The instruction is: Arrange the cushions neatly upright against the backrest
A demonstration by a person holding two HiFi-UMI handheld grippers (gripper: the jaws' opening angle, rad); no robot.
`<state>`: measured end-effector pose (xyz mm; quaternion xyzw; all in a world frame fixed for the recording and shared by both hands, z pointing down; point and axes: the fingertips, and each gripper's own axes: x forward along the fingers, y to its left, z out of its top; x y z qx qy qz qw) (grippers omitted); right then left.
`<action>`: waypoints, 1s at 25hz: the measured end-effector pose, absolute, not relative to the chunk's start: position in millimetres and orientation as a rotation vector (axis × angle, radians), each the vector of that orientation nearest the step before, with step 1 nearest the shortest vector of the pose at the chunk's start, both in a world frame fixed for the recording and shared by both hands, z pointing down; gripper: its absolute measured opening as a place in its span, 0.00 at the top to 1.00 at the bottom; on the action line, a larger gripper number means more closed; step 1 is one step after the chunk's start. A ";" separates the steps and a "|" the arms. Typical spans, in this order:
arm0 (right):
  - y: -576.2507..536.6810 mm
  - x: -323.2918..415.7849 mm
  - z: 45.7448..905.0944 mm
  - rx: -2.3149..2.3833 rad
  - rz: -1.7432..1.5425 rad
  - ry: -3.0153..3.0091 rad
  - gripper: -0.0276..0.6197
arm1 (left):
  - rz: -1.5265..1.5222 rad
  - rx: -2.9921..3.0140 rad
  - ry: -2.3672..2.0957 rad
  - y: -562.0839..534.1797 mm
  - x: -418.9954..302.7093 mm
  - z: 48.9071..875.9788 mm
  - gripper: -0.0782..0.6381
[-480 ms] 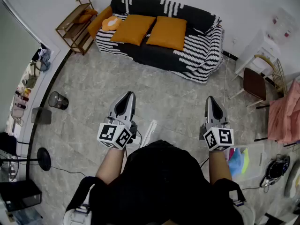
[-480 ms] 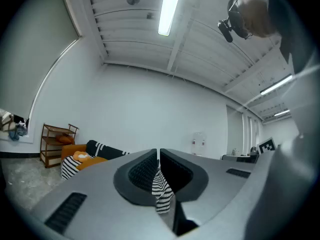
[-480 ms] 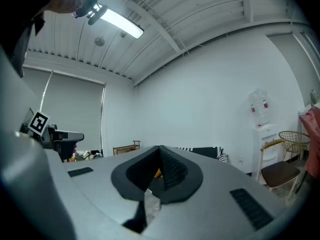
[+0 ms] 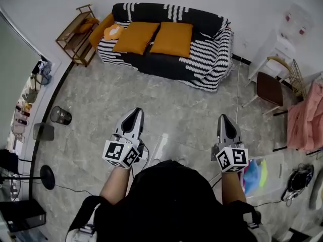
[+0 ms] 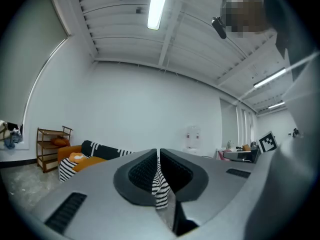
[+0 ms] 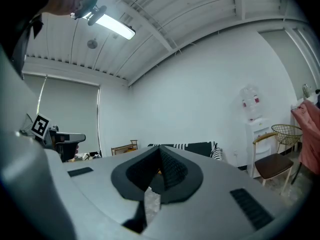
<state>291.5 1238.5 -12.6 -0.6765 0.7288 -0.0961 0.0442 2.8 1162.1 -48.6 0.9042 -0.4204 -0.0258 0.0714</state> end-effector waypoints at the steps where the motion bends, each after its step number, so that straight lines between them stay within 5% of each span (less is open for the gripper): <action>1: 1242.4 295.0 -13.0 -2.060 -0.291 2.234 0.91 | -0.079 2.724 -1.264 1164.4 6.6 -49.5 0.84; 9: 1265.2 312.0 -33.7 -1.981 -0.074 2.303 0.87 | -0.060 2.775 -1.300 1182.3 42.0 -56.0 0.82; 11: 1265.9 316.7 -33.2 -1.948 -0.114 2.303 0.49 | -0.058 2.780 -1.295 1188.5 51.7 -56.8 0.60; 13: 1269.6 320.5 -35.4 -1.923 -0.153 2.270 0.43 | -0.071 2.765 -1.289 1191.4 54.9 -59.3 0.52; 25: 1262.6 335.8 -6.0 -2.024 -0.280 2.199 0.42 | 0.039 2.759 -1.237 1156.4 70.9 -31.6 0.46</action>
